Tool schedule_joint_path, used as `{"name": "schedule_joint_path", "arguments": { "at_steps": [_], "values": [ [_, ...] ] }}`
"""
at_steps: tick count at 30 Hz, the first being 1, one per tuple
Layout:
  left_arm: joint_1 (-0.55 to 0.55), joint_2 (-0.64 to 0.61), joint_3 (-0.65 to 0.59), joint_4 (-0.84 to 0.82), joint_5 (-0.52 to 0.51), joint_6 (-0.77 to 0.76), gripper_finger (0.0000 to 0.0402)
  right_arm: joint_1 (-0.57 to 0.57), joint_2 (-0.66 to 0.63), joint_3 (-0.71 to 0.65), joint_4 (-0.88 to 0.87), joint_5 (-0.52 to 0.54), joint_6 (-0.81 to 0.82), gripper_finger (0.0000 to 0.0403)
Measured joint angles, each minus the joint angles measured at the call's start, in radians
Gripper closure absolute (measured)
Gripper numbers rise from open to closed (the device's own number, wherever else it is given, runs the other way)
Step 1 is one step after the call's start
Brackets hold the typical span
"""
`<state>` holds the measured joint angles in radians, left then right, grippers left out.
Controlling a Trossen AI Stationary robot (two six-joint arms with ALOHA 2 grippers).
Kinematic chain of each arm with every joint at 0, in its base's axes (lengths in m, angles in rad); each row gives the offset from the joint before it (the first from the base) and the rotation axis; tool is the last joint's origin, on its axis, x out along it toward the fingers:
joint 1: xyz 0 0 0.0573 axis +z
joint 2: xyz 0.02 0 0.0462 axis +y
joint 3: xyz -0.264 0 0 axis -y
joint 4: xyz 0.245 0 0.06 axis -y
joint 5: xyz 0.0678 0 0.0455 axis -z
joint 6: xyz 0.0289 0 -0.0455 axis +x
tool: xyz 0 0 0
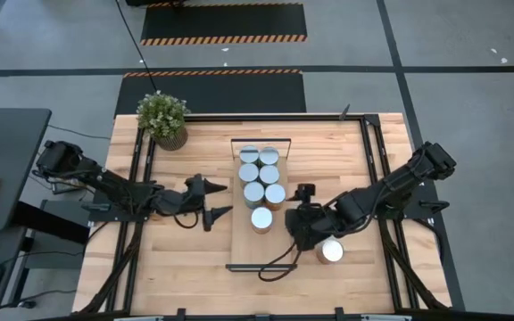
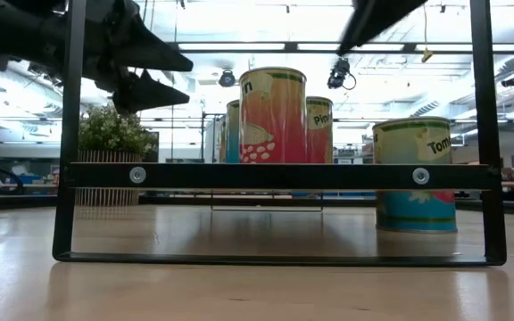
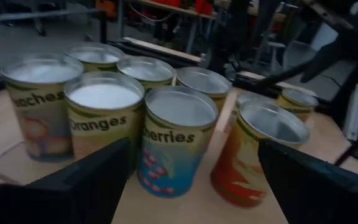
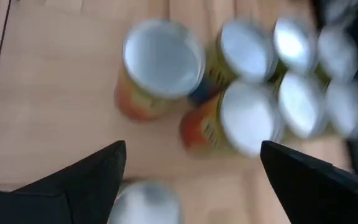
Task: Pick and place cans onto a shelf
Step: Adjust the canned corn on the shelf
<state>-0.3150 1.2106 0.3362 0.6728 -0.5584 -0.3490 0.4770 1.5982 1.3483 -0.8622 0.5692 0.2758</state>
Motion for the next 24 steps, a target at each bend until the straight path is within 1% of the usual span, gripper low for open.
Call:
{"name": "schedule_joint_path", "arguments": {
  "at_steps": [3,6,9,12,17,19,21,24],
  "values": [
    [-0.018,0.024,0.031,-0.016,-0.043,0.011,0.0044,-0.007,0.0,0.0,0.078,0.045,-0.203,0.0023],
    [-0.032,0.075,0.064,-0.023,-0.057,0.03,0.0044,-0.017,0.003,0.0,0.097,0.08,-0.379,0.0023],
    [-0.03,0.145,0.112,-0.022,-0.061,0.047,0.0044,-0.037,0.006,-0.015,0.116,0.083,-0.488,0.0023],
    [-0.029,0.209,0.165,-0.021,-0.075,0.085,0.0044,-0.057,0.006,-0.041,0.127,0.062,-0.548,0.0023],
    [-0.037,0.266,0.226,-0.052,-0.118,0.126,0.0044,-0.058,0.006,-0.088,0.16,0.081,-0.625,0.0029],
    [-0.044,0.274,0.247,-0.099,-0.154,0.124,0.0044,-0.053,0.006,-0.102,0.19,0.094,-0.647,0.003],
    [-0.061,0.276,0.253,-0.137,-0.214,0.115,0.0044,-0.051,0.006,-0.115,0.21,0.094,-0.666,0.003],
    [-0.084,0.276,0.259,-0.15,-0.29,0.097,0.0044,-0.051,0.006,-0.145,0.276,0.095,-0.695,0.003]
  ]
}}
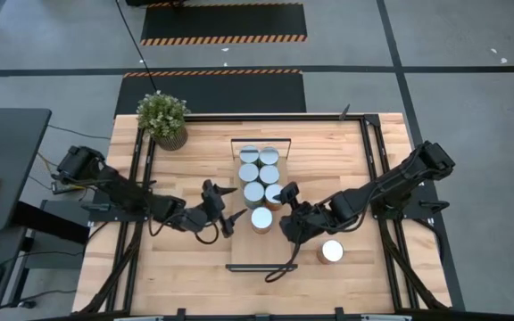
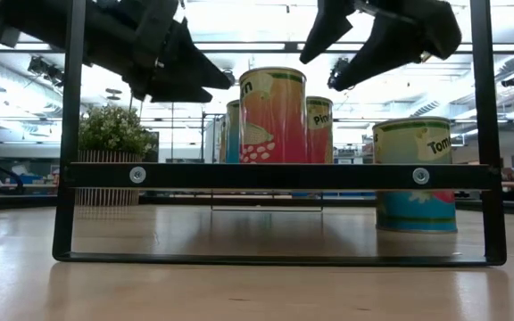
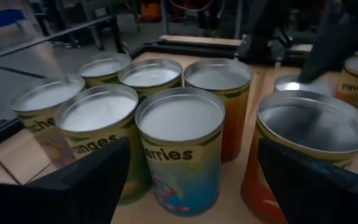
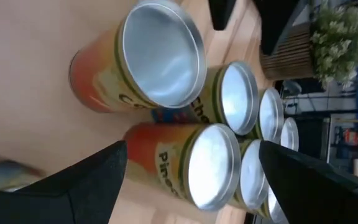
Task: Pick and place cans onto a shelf
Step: Adjust the canned corn on the shelf
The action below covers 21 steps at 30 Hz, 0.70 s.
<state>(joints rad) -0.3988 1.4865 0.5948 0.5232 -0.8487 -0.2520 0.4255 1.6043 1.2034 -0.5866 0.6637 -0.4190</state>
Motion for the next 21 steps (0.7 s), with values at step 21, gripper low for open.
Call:
{"name": "schedule_joint_path", "arguments": {
  "at_steps": [21],
  "values": [
    [0.001,0.151,0.074,-0.002,-0.066,-0.006,0.0044,-0.073,0.0,-0.174,0.408,-0.009,-0.381,0.0031]
  ]
}}
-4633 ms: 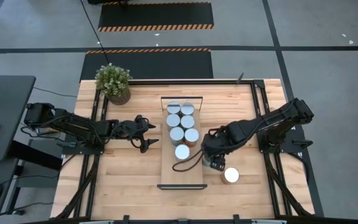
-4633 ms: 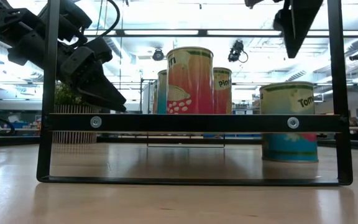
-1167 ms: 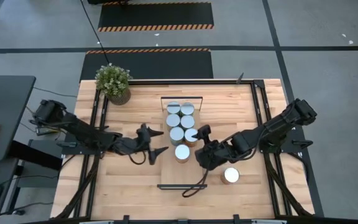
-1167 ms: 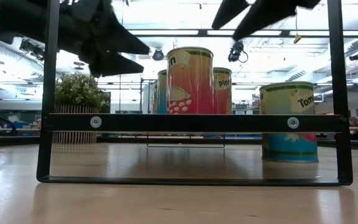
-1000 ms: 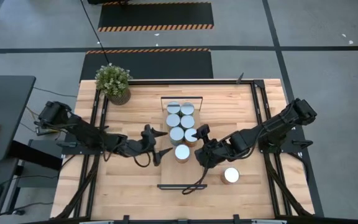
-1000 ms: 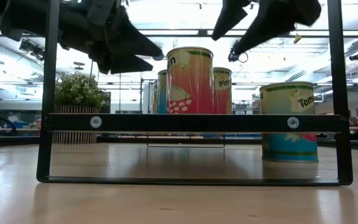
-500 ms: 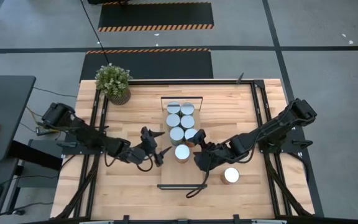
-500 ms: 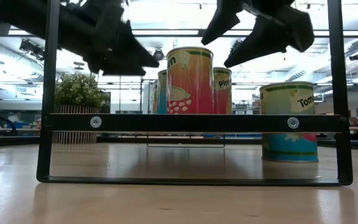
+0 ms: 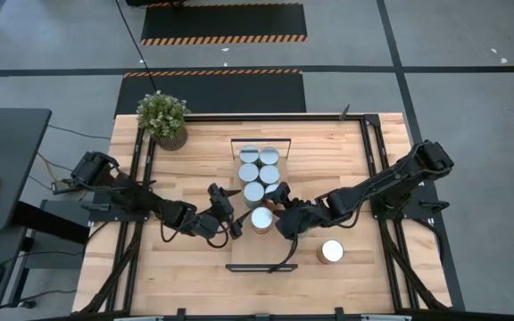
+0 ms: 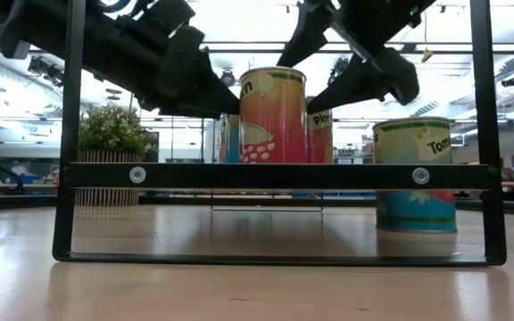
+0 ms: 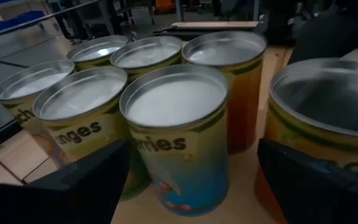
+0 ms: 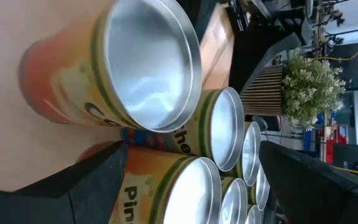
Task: Pick and place cans onto a shelf
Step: Adjust the canned corn on the shelf
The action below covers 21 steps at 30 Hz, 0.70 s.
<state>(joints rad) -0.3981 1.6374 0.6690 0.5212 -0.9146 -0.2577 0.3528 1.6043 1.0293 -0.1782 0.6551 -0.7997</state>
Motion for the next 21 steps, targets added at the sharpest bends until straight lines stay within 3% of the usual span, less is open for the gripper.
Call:
{"name": "schedule_joint_path", "arguments": {
  "at_steps": [7,14,18,21],
  "values": [
    [-0.01,0.002,0.0,-0.003,0.047,0.008,0.0044,-0.012,0.0,-0.015,0.106,-0.092,-0.02,0.0031],
    [-0.067,0.002,0.0,-0.002,0.086,0.066,0.0044,0.005,0.0,-0.015,0.139,-0.232,0.071,0.0031],
    [-0.092,0.002,0.0,-0.001,0.088,0.118,0.0044,0.007,0.0,-0.015,0.15,-0.225,0.054,0.0031],
    [-0.099,0.001,0.0,-0.001,0.032,0.12,0.0044,0.007,0.0,-0.015,0.148,-0.17,0.036,0.0031]
  ]
}}
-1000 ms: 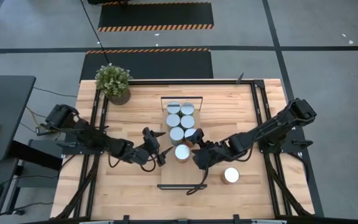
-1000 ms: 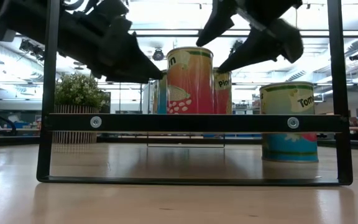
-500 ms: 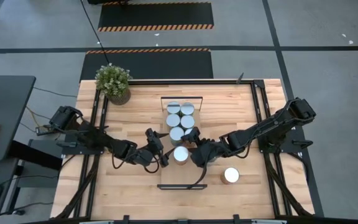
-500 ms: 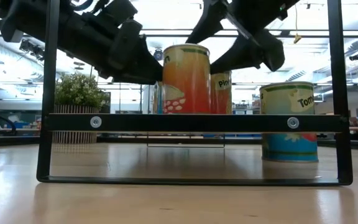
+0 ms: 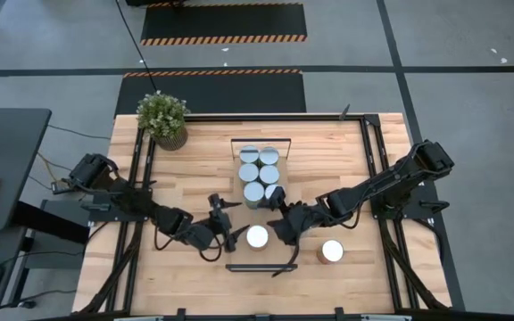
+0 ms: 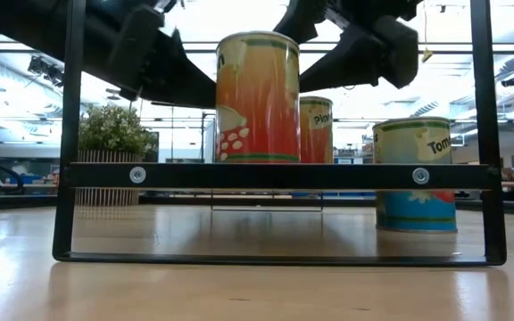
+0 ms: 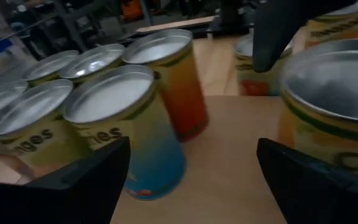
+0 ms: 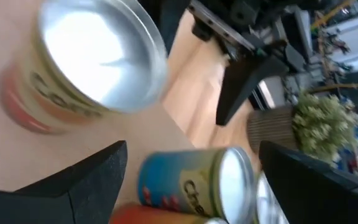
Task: Pick and place cans onto a shelf
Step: Adjust the canned corn on the shelf, then put the canned tomatoes on the shelf
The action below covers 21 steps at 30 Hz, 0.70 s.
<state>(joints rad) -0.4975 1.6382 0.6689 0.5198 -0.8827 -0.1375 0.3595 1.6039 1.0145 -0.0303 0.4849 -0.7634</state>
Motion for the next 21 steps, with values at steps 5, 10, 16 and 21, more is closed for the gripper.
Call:
{"name": "schedule_joint_path", "arguments": {
  "at_steps": [5,10,16,21],
  "values": [
    [-0.017,-0.005,0.0,-0.002,-0.008,0.001,0.0044,0.042,-0.011,0.0,-0.04,0.11,0.072,0.0031],
    [-0.057,-0.054,0.0,-0.003,-0.024,0.015,0.0044,0.084,-0.081,0.0,-0.183,0.147,0.379,0.0031],
    [-0.078,-0.085,0.0,0.009,-0.03,0.014,0.0044,0.086,-0.133,0.0,-0.411,0.068,0.91,0.0031],
    [-0.077,-0.085,0.0,0.014,-0.05,0.012,0.0044,0.079,-0.119,0.0,-0.542,-0.033,1.185,0.0031]
  ]
}}
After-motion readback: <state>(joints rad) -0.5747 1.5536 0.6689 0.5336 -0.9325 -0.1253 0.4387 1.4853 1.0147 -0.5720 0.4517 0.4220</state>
